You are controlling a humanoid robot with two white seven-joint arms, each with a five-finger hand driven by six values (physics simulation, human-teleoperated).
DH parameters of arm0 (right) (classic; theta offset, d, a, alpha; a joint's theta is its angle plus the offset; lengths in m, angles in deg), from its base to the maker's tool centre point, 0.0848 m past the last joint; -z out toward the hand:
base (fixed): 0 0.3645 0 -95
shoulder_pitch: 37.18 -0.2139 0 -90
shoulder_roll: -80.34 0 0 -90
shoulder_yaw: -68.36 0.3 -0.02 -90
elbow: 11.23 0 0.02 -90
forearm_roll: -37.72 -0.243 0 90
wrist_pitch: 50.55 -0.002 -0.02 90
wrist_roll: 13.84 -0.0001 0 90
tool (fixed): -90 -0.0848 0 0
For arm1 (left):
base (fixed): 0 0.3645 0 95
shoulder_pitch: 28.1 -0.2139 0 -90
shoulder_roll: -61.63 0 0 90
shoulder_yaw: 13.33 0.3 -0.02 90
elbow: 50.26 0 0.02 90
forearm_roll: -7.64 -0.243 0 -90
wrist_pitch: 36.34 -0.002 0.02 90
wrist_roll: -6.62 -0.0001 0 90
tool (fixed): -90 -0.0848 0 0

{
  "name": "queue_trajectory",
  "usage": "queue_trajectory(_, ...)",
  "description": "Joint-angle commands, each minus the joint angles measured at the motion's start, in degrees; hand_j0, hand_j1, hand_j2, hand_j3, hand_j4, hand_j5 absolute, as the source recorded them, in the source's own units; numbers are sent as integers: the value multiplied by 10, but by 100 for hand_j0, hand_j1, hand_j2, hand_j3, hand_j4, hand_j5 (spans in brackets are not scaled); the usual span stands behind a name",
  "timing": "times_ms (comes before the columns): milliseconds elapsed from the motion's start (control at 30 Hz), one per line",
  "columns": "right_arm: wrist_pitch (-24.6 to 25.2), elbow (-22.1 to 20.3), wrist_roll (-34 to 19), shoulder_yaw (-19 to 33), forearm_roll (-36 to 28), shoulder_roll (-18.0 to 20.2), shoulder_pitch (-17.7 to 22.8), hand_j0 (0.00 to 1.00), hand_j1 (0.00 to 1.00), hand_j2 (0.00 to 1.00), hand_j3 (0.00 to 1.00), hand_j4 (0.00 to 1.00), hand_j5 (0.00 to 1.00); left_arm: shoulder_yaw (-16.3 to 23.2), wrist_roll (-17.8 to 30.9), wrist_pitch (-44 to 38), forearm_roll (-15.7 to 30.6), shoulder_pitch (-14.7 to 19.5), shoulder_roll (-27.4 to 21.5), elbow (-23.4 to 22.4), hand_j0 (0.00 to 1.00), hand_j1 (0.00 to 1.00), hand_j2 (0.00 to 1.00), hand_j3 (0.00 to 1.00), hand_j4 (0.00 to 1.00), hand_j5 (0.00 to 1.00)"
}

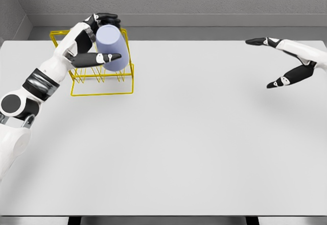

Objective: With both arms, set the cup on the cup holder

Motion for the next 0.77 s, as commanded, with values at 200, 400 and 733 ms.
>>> queue_trajectory(200,1,0,0,1,-5,2,1,100,100,100,100,100,100,0,1,-4,5,-1,-2,4,95,95,95,95,95,95)
queue_trajectory(400,1,0,0,1,-5,2,1,100,100,100,100,100,100,-5,23,-3,22,-27,-45,58,100,100,100,100,100,100)
queue_trajectory(733,1,0,0,1,-5,8,1,100,100,100,100,100,100,-72,21,1,59,-120,-140,153,100,100,100,100,100,100)
